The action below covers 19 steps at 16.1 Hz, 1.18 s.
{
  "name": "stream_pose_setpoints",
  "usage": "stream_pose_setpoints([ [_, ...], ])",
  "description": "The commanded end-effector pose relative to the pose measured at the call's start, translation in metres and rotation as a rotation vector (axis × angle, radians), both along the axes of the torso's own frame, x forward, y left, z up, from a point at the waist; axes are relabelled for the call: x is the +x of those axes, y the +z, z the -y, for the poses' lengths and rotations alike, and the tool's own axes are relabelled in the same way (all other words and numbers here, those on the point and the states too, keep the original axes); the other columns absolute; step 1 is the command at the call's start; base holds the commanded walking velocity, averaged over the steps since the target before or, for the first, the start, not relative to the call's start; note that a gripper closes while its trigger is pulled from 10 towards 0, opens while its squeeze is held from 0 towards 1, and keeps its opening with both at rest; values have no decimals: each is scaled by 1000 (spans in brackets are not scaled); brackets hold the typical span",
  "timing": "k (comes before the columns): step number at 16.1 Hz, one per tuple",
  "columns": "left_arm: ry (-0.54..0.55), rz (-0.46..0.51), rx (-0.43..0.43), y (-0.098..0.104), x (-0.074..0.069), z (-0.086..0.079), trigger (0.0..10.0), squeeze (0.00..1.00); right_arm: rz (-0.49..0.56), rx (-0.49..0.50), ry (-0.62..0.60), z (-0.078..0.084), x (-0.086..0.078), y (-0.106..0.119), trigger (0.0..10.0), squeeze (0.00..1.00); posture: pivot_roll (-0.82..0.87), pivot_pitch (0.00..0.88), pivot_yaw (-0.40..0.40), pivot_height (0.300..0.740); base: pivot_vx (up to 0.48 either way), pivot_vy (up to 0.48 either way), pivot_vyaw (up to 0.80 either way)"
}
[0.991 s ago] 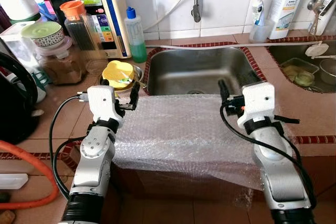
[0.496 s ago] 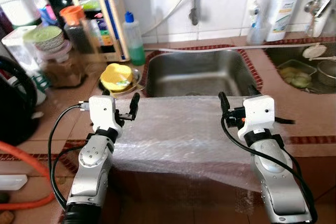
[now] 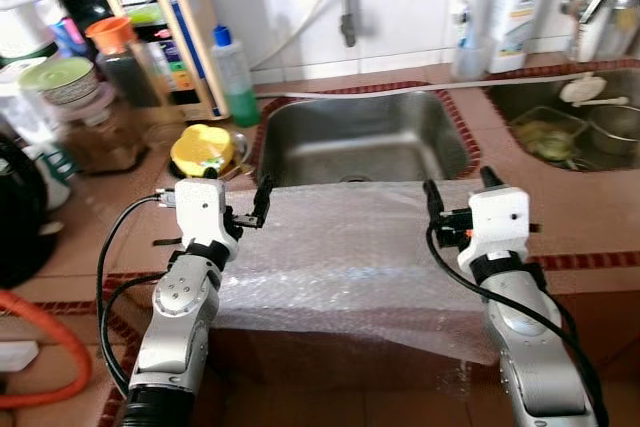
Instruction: Kitchen organization
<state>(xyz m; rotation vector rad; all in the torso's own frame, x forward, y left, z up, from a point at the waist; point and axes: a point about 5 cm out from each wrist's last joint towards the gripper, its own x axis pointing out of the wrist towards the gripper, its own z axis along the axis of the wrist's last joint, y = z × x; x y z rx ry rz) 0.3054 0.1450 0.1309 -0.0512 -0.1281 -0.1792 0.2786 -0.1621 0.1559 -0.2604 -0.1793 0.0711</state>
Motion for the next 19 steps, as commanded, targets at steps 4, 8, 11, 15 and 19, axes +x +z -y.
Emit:
stream_pose_setpoints([
  [4, 12, 4, 10, 3, -1, -7, 10000, 0, -5, 11, 7, -3, 0, 2, 10000, 0, -316, 24, 163, 740, 0, 0, -197],
  [8, 2, 3, 8, 4, 0, -4, 10000, 0, -4, 8, 3, -3, -2, 1, 10000, 0, -324, 20, 168, 740, 0, 0, -788],
  [11, -13, 8, -2, 5, 0, -2, 10000, 0, 2, 13, 9, -4, -2, 1, 10000, 0, -326, 11, 166, 740, 0, 0, -263],
  [15, -30, 23, -32, 12, 1, -3, 10000, 0, 12, -2, 18, -4, 3, 5, 10000, 0, -308, 30, 160, 740, 0, 0, 0],
  [19, -66, 51, -40, 19, -1, -2, 10000, 0, 25, -17, 20, -1, 7, 7, 10000, 0, -299, 20, 156, 740, 0, 0, 0],
])
